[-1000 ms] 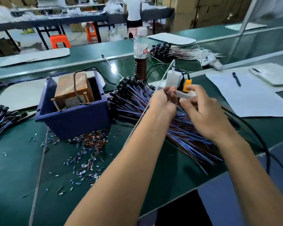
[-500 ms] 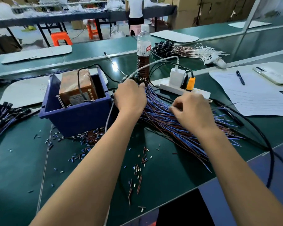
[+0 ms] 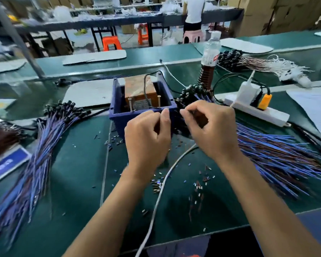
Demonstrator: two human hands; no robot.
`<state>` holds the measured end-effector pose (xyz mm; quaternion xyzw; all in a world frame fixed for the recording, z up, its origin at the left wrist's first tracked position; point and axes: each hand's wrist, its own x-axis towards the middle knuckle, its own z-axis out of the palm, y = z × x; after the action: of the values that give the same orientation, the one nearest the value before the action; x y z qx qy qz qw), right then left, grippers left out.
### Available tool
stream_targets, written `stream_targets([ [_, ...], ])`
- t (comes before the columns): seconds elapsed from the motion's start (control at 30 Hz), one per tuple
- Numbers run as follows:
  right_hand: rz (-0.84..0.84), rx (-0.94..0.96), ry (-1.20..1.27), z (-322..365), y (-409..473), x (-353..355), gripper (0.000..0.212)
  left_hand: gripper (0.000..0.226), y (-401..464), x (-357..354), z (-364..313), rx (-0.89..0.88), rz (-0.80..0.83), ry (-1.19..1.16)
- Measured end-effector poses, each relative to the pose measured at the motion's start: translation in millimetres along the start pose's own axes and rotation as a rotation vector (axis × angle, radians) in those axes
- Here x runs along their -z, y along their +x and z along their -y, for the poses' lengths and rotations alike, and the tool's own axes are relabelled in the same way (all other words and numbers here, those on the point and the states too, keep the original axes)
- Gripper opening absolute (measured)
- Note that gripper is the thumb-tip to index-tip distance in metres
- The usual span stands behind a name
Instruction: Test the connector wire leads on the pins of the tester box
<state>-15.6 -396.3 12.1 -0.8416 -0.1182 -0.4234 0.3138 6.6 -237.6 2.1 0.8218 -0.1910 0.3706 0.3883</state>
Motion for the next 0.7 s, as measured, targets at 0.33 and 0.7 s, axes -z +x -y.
stream_targets([
  [0.33,0.991,0.229,-0.128,129,7,-152,0.016,0.034,-2,118,143,0.451,-0.111,0.665],
  [0.7,1.158,0.091,-0.238,148,11,-250,0.032,0.033,36,156,237,0.661,0.258,0.824],
])
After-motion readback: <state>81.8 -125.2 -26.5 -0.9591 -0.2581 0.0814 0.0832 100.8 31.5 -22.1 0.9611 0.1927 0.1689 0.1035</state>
